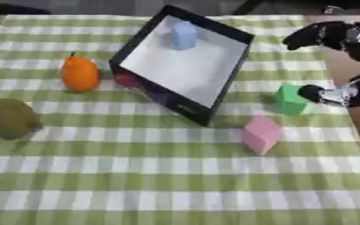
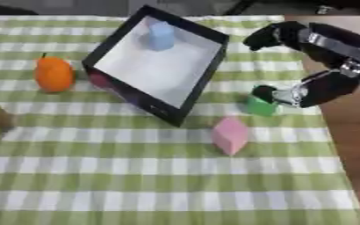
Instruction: Pick up objects on the table and place them in the box.
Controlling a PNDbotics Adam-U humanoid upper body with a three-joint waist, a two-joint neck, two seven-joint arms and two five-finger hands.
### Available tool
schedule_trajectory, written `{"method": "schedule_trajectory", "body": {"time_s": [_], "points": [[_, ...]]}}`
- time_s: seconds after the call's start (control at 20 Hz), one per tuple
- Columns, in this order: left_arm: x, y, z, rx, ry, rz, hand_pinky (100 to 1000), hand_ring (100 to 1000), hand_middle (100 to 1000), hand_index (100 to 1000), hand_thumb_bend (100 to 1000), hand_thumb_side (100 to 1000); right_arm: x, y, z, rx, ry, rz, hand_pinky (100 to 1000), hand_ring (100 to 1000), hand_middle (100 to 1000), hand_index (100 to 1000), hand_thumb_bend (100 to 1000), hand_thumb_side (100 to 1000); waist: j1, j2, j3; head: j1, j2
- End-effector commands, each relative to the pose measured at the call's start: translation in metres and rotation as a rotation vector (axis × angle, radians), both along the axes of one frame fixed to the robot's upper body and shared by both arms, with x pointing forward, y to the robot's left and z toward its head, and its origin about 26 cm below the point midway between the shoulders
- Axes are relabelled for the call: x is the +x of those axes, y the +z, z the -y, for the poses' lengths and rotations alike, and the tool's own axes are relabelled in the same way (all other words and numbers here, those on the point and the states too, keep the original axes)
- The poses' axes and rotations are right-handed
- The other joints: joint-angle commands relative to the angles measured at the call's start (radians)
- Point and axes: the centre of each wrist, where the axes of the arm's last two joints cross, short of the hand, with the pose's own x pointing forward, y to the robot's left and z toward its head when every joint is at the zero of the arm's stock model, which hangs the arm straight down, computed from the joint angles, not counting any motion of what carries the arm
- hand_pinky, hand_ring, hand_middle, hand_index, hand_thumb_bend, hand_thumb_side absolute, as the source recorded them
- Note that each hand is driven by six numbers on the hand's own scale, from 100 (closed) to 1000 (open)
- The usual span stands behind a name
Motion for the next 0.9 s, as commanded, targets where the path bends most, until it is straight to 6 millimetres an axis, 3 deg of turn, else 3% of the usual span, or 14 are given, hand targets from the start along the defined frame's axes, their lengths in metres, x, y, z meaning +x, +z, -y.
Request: {"method": "schedule_trajectory", "body": {"time_s": [0.05,0.3,0.9], "points": [[0.001,0.010,-0.003,0.031,-0.012,0.023,877,811,737,816,389,792,-0.004,0.023,-0.002,-0.149,0.061,0.008,940,871,854,861,447,227,-0.015,-0.028,0.003,-0.005,0.005],[0.002,0.010,-0.003,0.033,-0.020,0.021,877,811,737,816,389,792,-0.005,0.028,-0.002,-0.283,0.117,-0.033,935,870,852,854,476,180,-0.015,-0.030,0.009,-0.008,0.005],[0.002,0.009,-0.001,0.032,-0.034,0.017,878,811,737,812,387,790,-0.001,0.013,-0.017,-0.416,0.223,-0.176,930,830,830,850,496,132,-0.007,-0.032,0.020,-0.021,0.005]]}}
